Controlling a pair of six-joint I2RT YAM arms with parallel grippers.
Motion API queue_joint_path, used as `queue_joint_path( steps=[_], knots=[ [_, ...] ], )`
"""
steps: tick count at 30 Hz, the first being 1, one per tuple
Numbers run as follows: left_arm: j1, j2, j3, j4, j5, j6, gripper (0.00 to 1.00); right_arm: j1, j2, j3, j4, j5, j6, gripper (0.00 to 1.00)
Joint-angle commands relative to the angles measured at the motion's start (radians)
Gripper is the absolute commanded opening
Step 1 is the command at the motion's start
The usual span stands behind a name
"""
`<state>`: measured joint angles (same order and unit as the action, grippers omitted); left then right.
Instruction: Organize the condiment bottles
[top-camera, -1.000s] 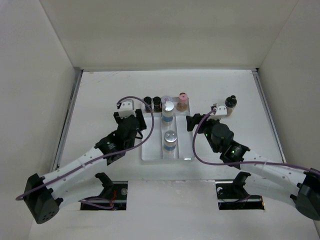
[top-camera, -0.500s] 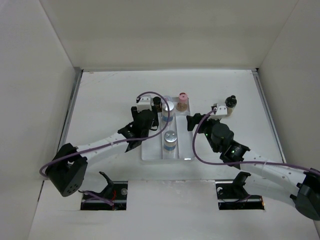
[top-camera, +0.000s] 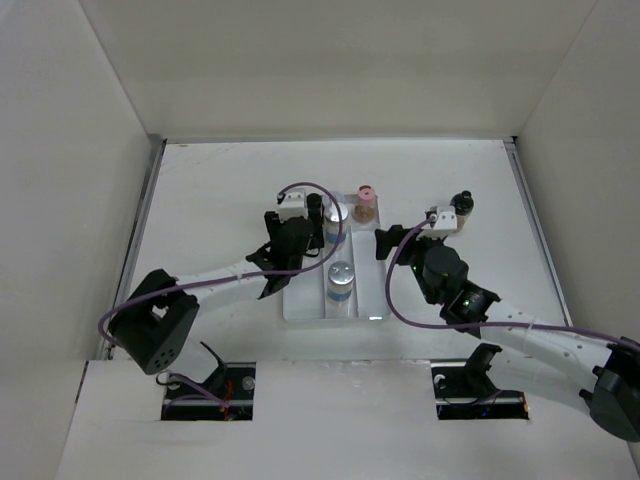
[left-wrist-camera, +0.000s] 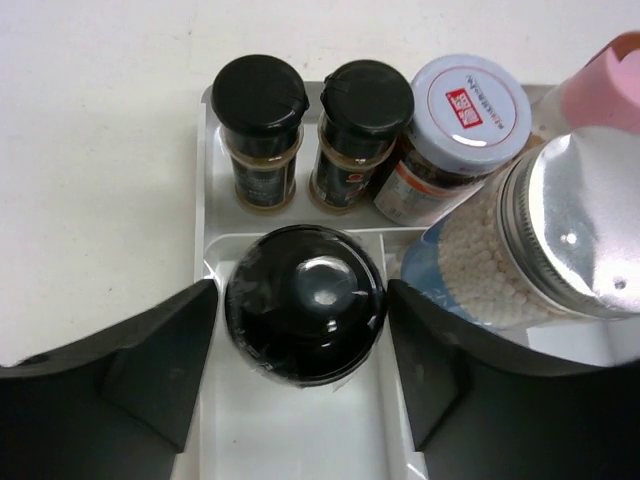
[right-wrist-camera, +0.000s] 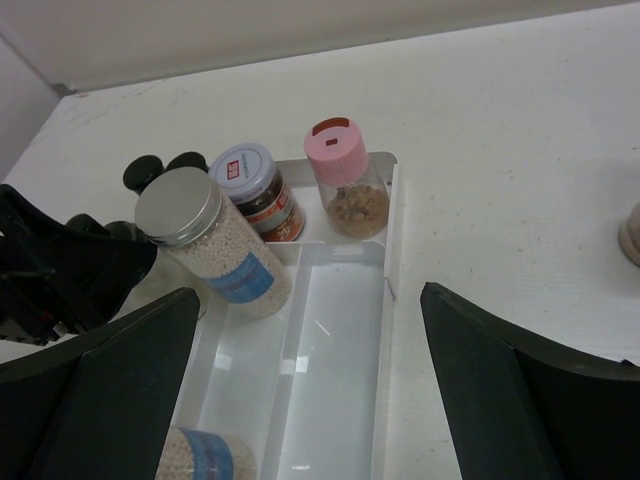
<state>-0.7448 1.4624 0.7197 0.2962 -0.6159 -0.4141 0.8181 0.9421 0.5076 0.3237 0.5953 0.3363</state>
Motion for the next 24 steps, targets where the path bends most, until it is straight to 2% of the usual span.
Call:
queue_joint_path(
  steps=[1,5,7,9,11,14,16,18,21,22,24],
  knots=[
    [-0.007,-0.051,0.000,0.106,-0.016,-0.003,0.74,-0.009,-0.008,-0.006,0.069,0.032,0.004,1.00],
    [-0.032,-0.149,-0.037,0.092,-0.070,0.001,0.93,-0.007,-0.022,-0.009,0.069,0.044,0.003,0.99],
    [-0.043,-0.215,-0.063,0.080,-0.091,0.003,0.99,-0.010,-0.028,-0.012,0.069,0.044,0.004,0.95],
    [-0.050,-0.279,-0.094,0.066,-0.105,0.003,1.00,-0.012,-0.031,-0.014,0.067,0.046,0.003,0.91],
    [-0.058,-0.341,-0.124,0.052,-0.120,0.001,1.00,-0.012,-0.034,-0.015,0.069,0.055,0.001,0.81],
    [-0.080,-0.471,-0.204,0.040,-0.154,0.003,1.00,-0.020,-0.029,-0.017,0.066,0.076,0.000,0.53],
    [-0.081,-0.583,-0.287,0.046,-0.188,-0.002,1.00,-0.024,-0.022,-0.015,0.058,0.095,0.000,0.39],
    [-0.077,-0.707,-0.368,0.037,-0.211,-0.005,1.00,-0.036,-0.011,-0.015,0.057,0.101,0.004,0.32],
    [-0.086,-0.884,-0.489,0.023,-0.222,-0.021,1.00,-0.064,0.007,-0.001,0.029,0.112,0.012,0.35],
    [-0.089,-0.928,-0.526,0.015,-0.226,-0.040,1.00,-0.076,0.009,0.015,0.002,0.119,0.012,0.42],
    [-0.095,-0.987,-0.581,0.006,-0.248,-0.075,1.00,-0.121,0.011,0.067,-0.085,0.130,0.016,0.65]
  ],
)
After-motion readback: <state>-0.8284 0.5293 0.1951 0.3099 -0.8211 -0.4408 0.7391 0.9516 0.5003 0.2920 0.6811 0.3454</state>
